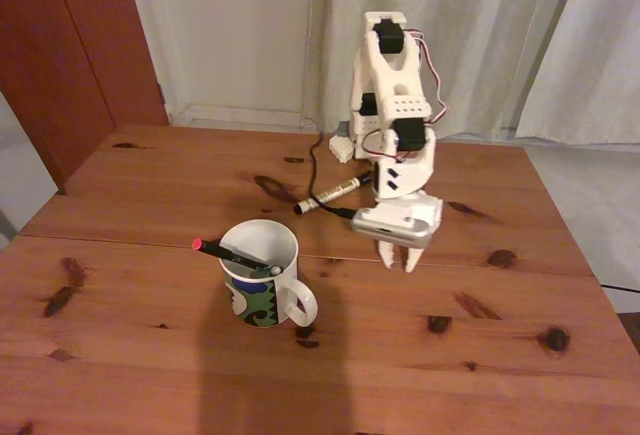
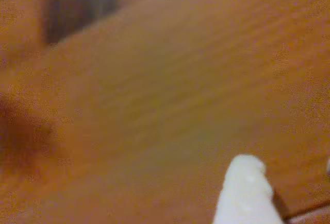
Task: Clean up the desk and place the pens and markers into the cup
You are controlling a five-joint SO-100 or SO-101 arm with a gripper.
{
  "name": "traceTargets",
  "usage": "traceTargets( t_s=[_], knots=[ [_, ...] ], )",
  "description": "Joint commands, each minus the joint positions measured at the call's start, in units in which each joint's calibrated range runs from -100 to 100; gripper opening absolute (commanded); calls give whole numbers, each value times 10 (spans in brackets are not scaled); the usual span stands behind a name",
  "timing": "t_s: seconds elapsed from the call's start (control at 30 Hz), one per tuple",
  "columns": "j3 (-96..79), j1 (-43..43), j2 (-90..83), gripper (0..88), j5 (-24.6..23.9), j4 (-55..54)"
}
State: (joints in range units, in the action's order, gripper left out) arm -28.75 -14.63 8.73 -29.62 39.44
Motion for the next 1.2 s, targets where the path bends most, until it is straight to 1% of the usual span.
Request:
traceTargets(
  t_s=[0.0, 0.2, 0.63, 1.17],
  knots=[
    [-14, 24, -74, 123, 11, 11],
    [-104, 72, -165, 123, 32, 19],
    [-355, 180, -388, 123, 77, 20],
    [-466, 303, -567, 123, 135, 20]
  ],
)
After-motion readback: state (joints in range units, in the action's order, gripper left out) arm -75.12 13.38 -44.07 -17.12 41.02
